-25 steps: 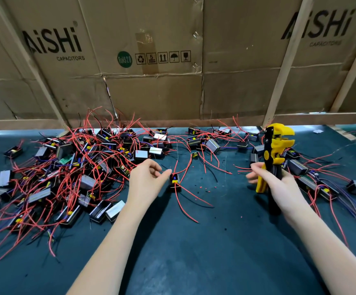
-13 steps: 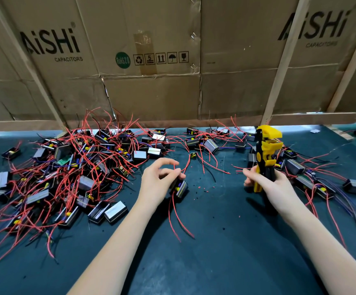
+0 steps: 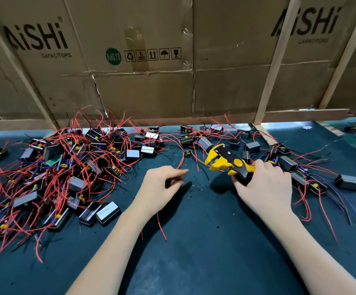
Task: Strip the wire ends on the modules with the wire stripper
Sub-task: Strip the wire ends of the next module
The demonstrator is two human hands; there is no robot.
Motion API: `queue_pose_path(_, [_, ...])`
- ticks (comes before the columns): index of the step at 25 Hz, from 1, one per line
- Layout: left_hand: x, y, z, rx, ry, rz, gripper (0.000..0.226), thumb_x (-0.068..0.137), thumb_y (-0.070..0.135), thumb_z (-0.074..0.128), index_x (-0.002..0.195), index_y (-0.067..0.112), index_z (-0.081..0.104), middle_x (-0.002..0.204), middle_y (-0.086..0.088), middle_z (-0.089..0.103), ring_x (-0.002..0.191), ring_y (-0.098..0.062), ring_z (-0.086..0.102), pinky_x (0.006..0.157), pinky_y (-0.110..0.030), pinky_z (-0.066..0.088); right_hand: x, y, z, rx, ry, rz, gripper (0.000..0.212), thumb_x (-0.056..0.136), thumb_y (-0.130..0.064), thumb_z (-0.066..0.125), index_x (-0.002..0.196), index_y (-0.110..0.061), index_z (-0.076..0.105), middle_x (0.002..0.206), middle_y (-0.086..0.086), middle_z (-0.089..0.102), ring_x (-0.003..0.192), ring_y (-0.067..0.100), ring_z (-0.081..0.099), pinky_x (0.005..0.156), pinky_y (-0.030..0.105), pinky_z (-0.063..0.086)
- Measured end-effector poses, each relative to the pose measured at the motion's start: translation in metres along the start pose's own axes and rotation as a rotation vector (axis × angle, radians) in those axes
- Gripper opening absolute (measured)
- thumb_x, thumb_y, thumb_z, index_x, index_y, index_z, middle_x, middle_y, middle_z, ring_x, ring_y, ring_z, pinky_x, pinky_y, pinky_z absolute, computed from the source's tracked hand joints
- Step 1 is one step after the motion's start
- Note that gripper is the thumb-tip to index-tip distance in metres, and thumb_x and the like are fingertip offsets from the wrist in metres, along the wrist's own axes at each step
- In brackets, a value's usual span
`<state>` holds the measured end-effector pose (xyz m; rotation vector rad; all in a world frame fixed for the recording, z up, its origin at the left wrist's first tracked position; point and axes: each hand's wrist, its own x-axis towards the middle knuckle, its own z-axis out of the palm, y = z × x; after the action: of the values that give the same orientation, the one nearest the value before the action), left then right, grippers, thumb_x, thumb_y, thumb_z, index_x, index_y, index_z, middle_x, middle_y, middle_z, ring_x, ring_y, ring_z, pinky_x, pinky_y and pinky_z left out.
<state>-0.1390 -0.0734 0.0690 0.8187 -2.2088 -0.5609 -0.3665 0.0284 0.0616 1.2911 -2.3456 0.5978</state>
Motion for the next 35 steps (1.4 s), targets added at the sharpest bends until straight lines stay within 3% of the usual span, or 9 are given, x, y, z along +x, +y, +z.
queue_pose_path(5, [0.002,0.0,-0.004,-0.204,0.02,-0.147,0.017,0.081,0.005,0.076,0.088,0.014,0.064,0.075,0.004,0.071,0.069,-0.009,0.065,0.07,-0.013,0.048,0.0,-0.008,0.008,-0.146,-0.05,-0.045,0.052,0.072,-0.051,0.071,0.095,-0.007,0.059,0.095,0.016,0.066,0.092,0.036,0.059,0.081,0.042,0.037])
queue_pose_path(8, [0.001,0.005,-0.004,-0.261,0.009,-0.183,0.018,0.08,0.009,0.079,0.085,0.013,0.061,0.074,0.002,0.072,0.07,-0.014,0.065,0.07,-0.014,0.048,0.0,-0.013,0.008,-0.18,-0.065,-0.073,0.054,0.072,-0.054,0.07,0.098,-0.008,0.059,0.098,0.014,0.065,0.093,0.035,0.058,0.082,0.042,0.037])
queue_pose_path(13, [0.0,0.013,0.004,-0.288,-0.039,-0.248,0.024,0.078,0.014,0.08,0.082,0.018,0.057,0.071,0.006,0.073,0.063,-0.008,0.054,0.066,-0.013,0.042,-0.004,-0.019,0.005,-0.157,-0.002,-0.154,0.055,0.059,-0.048,0.081,0.089,-0.007,0.058,0.086,0.015,0.062,0.082,0.034,0.056,0.075,0.042,0.037])
queue_pose_path(17, [0.003,0.015,0.004,-0.357,-0.069,-0.319,0.027,0.079,0.009,0.078,0.086,0.01,0.052,0.071,0.0,0.074,0.073,-0.025,0.061,0.075,-0.026,0.048,-0.005,-0.022,0.002,-0.124,0.074,-0.213,0.058,0.055,-0.048,0.084,0.084,-0.006,0.057,0.079,0.014,0.059,0.076,0.034,0.055,0.072,0.041,0.038])
queue_pose_path(22, [0.002,0.015,0.002,-0.453,-0.113,-0.316,0.026,0.08,0.001,0.074,0.085,0.005,0.049,0.064,0.001,0.071,0.064,-0.004,0.065,0.067,-0.013,0.047,-0.005,-0.022,0.0,-0.137,0.094,-0.239,0.058,0.058,-0.052,0.082,0.085,-0.006,0.058,0.079,0.012,0.059,0.076,0.034,0.055,0.073,0.041,0.038])
queue_pose_path(30, [0.003,0.017,-0.003,-0.56,-0.144,-0.385,0.029,0.079,-0.006,0.073,0.081,0.008,0.048,0.063,-0.004,0.07,0.064,-0.01,0.067,0.064,-0.015,0.049,-0.006,-0.02,-0.001,-0.11,0.108,-0.269,0.05,0.059,-0.048,0.08,0.078,-0.008,0.059,0.071,0.011,0.061,0.068,0.032,0.059,0.071,0.041,0.04])
queue_pose_path(35, [0.005,0.019,-0.007,-0.62,-0.189,-0.494,0.035,0.077,-0.008,0.072,0.077,0.013,0.044,0.075,-0.019,0.074,0.05,-0.01,0.05,0.051,-0.016,0.039,-0.007,-0.021,0.0,-0.108,0.079,-0.282,0.048,0.059,-0.046,0.081,0.077,-0.008,0.06,0.068,0.01,0.061,0.065,0.031,0.058,0.071,0.04,0.038])
